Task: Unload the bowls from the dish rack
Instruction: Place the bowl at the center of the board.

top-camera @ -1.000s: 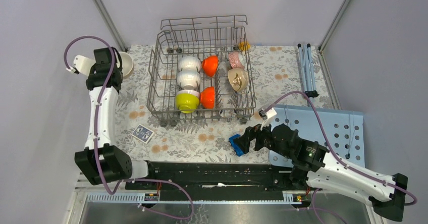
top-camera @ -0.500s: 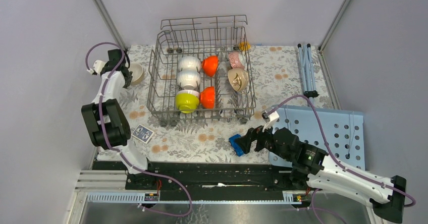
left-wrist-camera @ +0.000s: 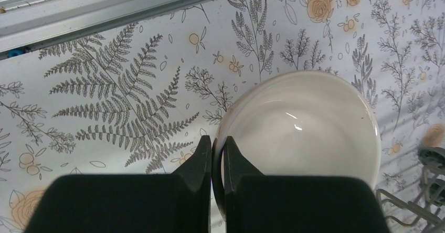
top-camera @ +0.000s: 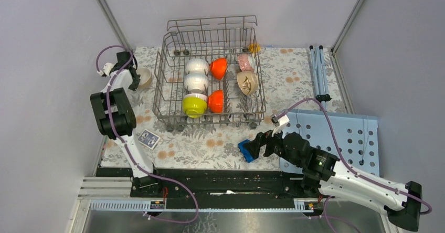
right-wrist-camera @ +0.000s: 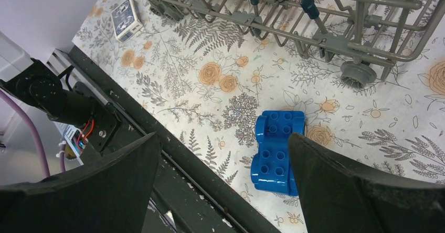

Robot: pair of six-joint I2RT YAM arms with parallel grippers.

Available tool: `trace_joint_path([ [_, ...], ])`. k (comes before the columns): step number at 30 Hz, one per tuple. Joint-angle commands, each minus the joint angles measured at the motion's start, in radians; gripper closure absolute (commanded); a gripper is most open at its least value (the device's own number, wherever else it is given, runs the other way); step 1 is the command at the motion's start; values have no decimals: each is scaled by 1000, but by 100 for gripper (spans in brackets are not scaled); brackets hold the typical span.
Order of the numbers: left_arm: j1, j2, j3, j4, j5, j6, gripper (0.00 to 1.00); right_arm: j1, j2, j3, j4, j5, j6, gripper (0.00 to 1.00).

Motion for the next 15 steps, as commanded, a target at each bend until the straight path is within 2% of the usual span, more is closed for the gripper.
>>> trace_joint_path([
  [1,13,9,95,83,-17,29,100,4,-17,44,-4,16,14,3],
  [15,13,101,158,53,-75,66,100,4,-48,40,-50,47,24,3],
])
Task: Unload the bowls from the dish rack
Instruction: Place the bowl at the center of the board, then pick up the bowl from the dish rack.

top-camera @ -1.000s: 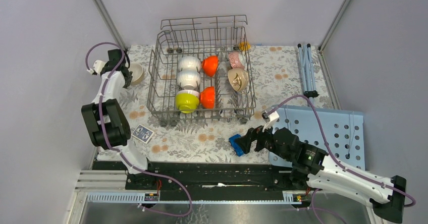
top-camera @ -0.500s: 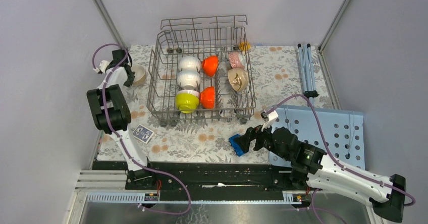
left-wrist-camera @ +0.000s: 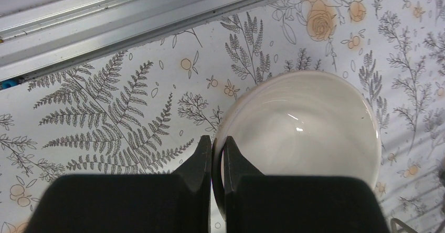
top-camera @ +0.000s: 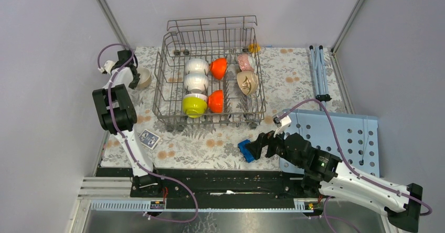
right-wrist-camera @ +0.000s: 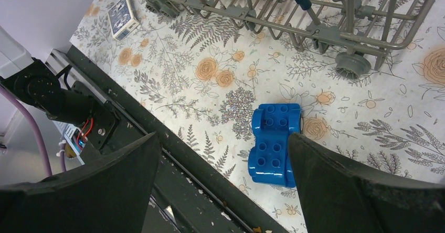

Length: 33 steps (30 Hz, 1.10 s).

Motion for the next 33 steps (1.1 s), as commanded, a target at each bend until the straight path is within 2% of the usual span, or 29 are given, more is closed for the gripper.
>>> trace_joint_path([
  [1,8,-3,56,57,-47,18,100,4,-12,39,-5,41,2,3],
  [11,8,5,41,50,-35,56,100,4,-25,23,-13,43,6,3],
  [14,9,3,23,54,-26,61,88,4,-42,22,-25,47,11,3],
  [16,9,-3,7,59,-17,64,73,4,-55,21,-32,52,13,3],
  [23,9,-93,-48,65,-9,63,43,4,-79,38,-65,46,18,3],
  [29,7,-235,-86,30,-6,7,6,4,-104,62,-110,45,22,1],
  [30,8,-270,-97,27,-2,-3,2,4,-104,74,-122,46,19,1],
  [33,2,-390,-117,12,19,-32,1,4,-93,119,-158,59,3,0],
])
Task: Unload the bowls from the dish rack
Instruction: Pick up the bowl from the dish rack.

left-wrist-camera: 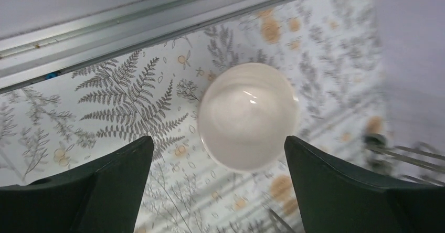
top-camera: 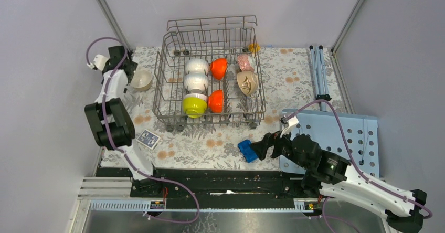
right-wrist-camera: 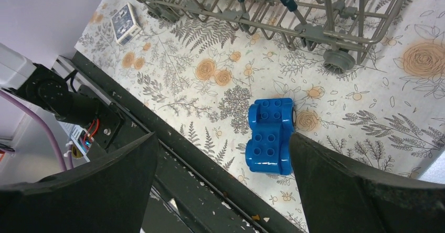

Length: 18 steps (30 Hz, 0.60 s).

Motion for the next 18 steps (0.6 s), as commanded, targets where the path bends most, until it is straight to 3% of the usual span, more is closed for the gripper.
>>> trace_joint_path([
  [1,-4,-234,-16,-4,25,-50,1,4,9,107,-45,43,-16,0],
  [8,-192,-532,-43,-16,-47,62,1,3,83,269,-119,121,-24,0],
  [13,-265,-780,-219,136,120,148,1,4,195,356,-82,220,-40,0],
  [18,-389,-858,-260,156,212,267,1,4,367,479,-2,311,-118,0],
])
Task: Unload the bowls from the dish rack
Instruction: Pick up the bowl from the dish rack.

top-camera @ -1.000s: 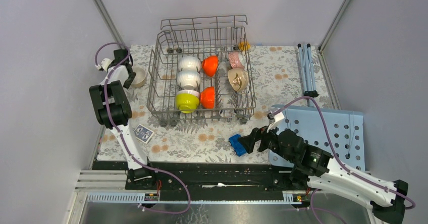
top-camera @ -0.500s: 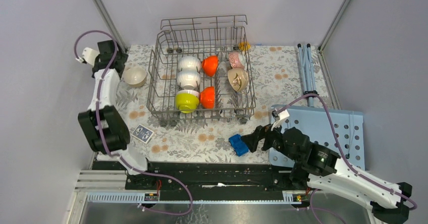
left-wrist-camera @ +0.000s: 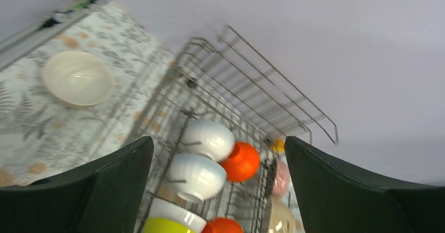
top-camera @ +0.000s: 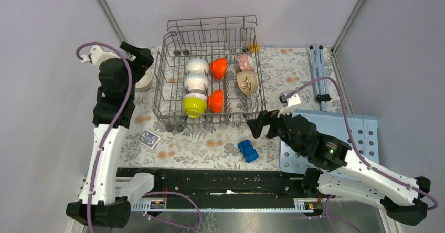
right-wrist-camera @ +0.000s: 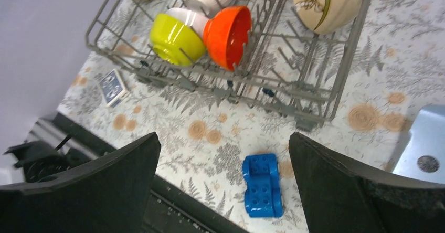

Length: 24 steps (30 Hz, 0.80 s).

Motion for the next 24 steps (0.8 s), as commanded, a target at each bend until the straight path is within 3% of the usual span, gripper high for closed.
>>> trace_joint_path([
  [1,-109,-5,-21,70,125,138,1,2,170,166,61,148,-89,0],
  [4,-226,15,-20,100,162,176,1,-37,321,298,9,213,-105,0],
  [8,-341,97,-19,207,224,204,1,-300,449,371,27,-46,-48,1],
  [11,-371,162,-10,259,293,208,1,-389,502,386,38,-108,-24,2],
  [19,-446,284,-16,360,478,153,1,-405,448,278,121,-103,2,3],
  [24,-453,268,-70,389,566,128,1,-404,372,177,167,-18,3,3],
])
